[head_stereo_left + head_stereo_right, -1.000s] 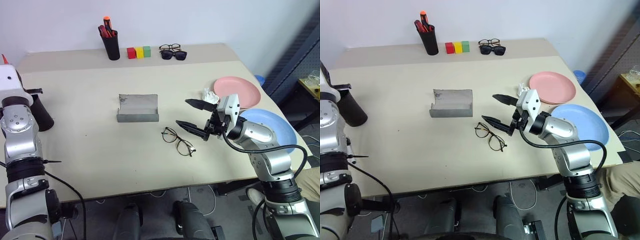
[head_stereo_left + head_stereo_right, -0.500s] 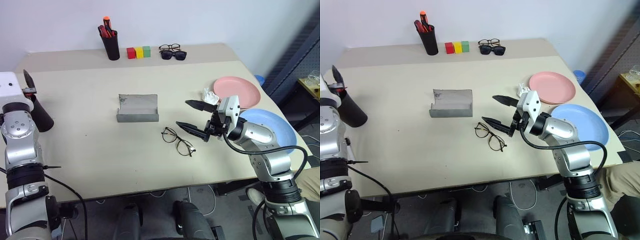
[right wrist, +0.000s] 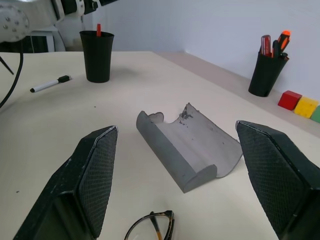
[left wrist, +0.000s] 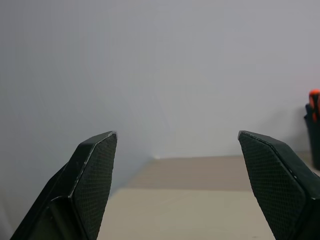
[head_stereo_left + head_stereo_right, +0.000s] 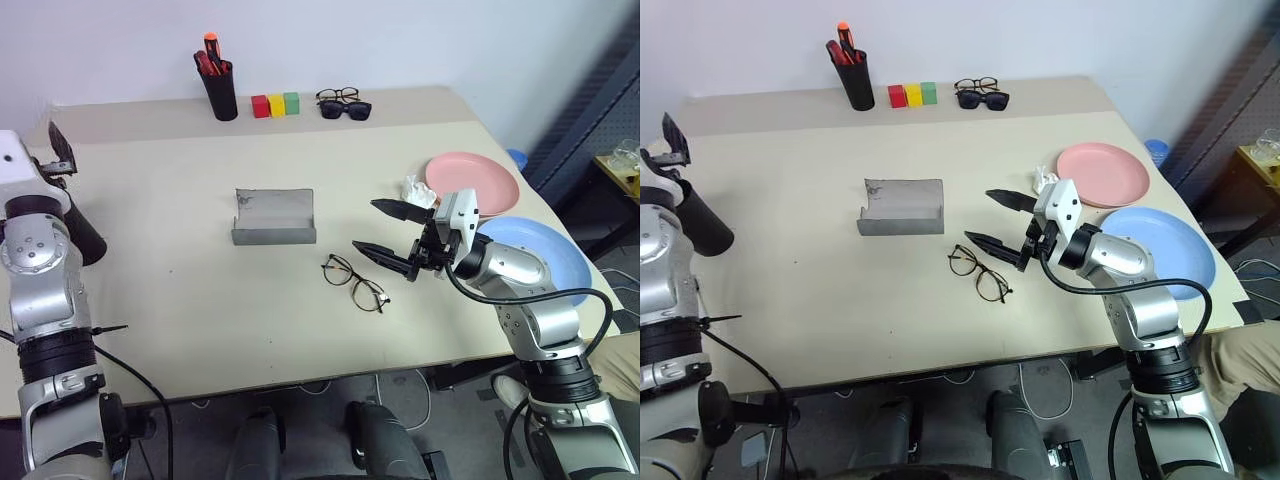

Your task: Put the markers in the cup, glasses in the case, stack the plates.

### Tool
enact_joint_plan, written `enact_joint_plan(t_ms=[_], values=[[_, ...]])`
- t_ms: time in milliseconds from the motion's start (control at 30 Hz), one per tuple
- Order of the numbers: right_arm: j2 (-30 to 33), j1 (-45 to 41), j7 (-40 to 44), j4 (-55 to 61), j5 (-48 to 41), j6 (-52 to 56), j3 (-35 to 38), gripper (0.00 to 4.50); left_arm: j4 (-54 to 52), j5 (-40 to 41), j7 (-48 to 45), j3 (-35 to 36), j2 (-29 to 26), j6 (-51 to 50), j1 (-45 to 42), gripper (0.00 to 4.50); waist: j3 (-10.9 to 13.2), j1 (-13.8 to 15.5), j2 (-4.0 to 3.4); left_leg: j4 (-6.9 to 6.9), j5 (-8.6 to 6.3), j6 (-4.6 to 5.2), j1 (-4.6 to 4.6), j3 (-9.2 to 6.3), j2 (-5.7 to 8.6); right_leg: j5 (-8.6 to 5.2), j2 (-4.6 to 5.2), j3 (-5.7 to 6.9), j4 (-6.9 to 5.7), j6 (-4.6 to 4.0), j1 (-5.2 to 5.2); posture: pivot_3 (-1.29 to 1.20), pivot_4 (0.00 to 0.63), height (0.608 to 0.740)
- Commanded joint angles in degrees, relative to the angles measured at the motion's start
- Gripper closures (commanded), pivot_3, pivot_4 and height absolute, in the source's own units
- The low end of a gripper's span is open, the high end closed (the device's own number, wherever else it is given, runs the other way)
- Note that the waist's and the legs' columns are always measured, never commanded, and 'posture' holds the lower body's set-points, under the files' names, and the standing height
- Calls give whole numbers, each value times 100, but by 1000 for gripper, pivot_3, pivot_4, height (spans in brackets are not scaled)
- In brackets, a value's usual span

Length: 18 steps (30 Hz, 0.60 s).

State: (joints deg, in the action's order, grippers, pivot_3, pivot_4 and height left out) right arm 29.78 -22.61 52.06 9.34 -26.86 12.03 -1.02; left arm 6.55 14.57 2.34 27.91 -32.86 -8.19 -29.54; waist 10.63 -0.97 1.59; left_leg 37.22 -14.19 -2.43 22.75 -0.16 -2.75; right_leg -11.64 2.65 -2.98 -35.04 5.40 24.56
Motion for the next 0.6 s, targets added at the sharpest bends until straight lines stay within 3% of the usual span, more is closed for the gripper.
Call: enact_joint_plan(t_ms=[33,133,267,467,600], values=[[-30,-109,9,56,31,-96,66,635,-1328,1360,-757,320,-57,-928,292,539,0,-7,0,0,0,0,0,0,0,0,0,0,0,0,0,0,150,740],[-49,-101,28,-31,72,-127,51,635,-2782,2778,-1661,410,-380,-2089,1304,539,1,-62,0,-6,-1,-1,1,4,-1,-3,3,-5,7,3,1,0,150,740],[-60,-128,78,-65,69,-111,26,635,-3614,3267,-1943,483,-803,-2938,2356,539,4,-130,0,-10,-1,-1,-3,1,-2,-12,2,-5,0,-5,4,0,150,740],[0,-104,536,117,-51,-29,-177,635,-3777,4273,-827,1080,-1216,-4856,2789,539,7,-164,5,-10,-2,-2,-18,-4,-2,-22,0,-4,2,0,1,0,150,740],[-135,-204,818,170,-188,75,-370,635,-3583,4714,334,1533,-1160,-5978,2831,539,14,-166,12,-21,-3,-1,-17,-3,-3,-27,1,-4,6,-3,3,0,150,740]])
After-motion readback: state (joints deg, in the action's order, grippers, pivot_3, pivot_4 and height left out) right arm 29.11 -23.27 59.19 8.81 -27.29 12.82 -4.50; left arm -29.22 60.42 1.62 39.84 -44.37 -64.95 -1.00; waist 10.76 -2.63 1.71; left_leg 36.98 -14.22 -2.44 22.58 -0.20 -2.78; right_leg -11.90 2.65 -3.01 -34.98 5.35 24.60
